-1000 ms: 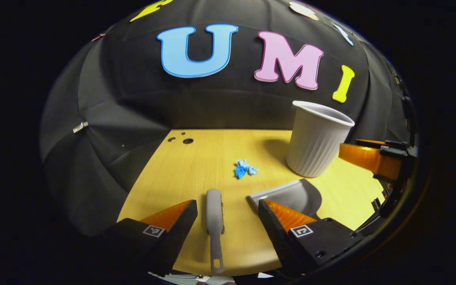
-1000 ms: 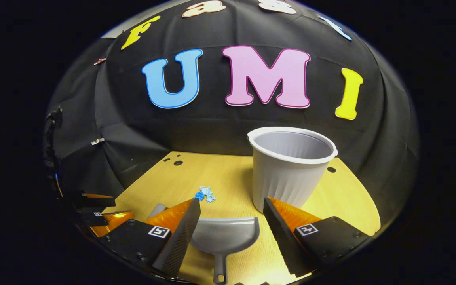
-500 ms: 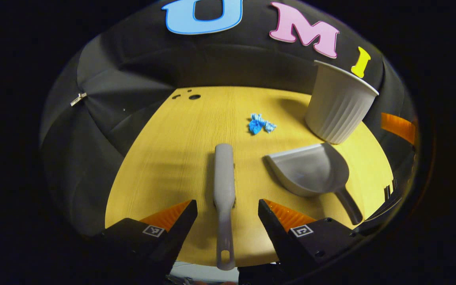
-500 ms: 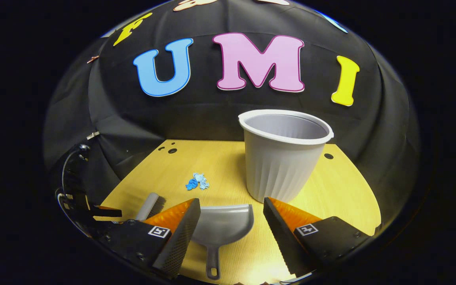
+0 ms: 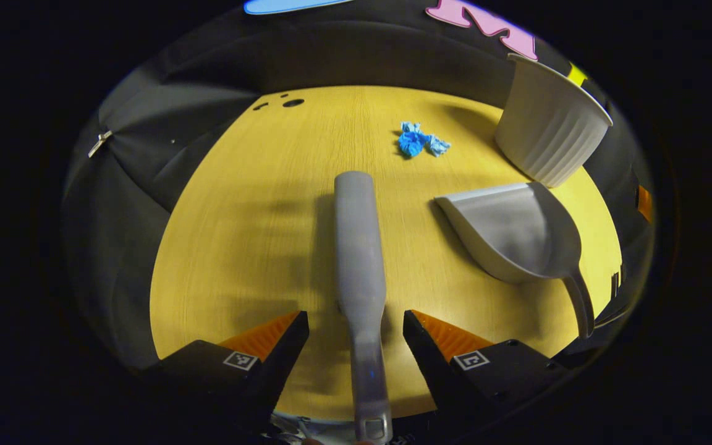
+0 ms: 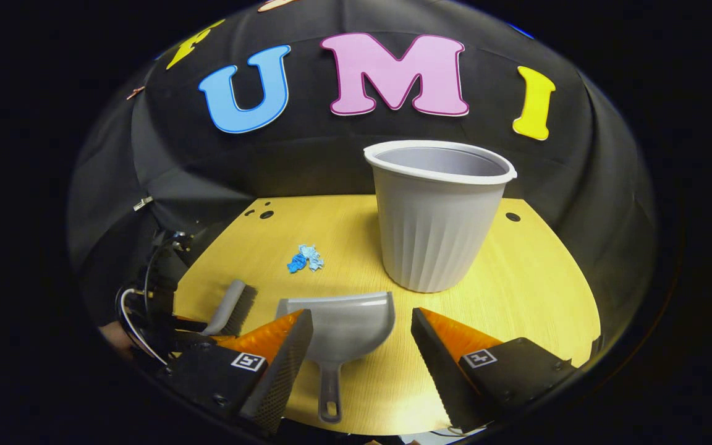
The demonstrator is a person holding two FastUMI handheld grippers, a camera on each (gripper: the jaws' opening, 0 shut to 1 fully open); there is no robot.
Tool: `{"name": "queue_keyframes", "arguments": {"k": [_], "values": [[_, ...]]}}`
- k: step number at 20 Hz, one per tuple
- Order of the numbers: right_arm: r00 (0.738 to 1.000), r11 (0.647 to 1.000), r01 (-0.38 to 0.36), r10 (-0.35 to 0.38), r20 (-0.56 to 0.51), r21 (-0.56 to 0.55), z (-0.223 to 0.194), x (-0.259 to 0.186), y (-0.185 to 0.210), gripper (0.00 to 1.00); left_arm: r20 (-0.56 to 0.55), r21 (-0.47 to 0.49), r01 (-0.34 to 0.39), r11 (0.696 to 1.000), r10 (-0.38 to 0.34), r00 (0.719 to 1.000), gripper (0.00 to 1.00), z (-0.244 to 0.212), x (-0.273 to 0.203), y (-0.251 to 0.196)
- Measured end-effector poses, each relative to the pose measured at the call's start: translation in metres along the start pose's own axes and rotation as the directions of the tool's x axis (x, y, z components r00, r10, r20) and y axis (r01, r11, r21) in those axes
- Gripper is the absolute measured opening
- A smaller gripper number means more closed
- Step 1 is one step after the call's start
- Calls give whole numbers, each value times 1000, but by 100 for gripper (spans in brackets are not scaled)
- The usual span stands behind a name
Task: Pick up the small broom and dustpan from the desktop, sweep the trash into the dustpan with the broom, and then empty the trash into the garbage bin.
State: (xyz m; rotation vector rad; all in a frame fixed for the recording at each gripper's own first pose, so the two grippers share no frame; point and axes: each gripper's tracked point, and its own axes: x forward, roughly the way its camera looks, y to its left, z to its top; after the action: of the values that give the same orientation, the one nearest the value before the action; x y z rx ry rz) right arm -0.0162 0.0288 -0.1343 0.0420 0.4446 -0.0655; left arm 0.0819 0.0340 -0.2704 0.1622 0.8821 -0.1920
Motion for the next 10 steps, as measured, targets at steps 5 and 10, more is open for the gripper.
{"name": "queue_keyframes", "arguments": {"k": [5, 10], "values": [[998, 999, 19, -17, -61, 37, -21, 1, -7, 99, -88, 47, -1, 999, 5, 996, 98, -7, 15, 0], [996, 996, 36, -28, -86, 85, -29, 6, -12, 99, -128, 47, 27, 999, -20, 992, 77, -5, 19, -11]]}}
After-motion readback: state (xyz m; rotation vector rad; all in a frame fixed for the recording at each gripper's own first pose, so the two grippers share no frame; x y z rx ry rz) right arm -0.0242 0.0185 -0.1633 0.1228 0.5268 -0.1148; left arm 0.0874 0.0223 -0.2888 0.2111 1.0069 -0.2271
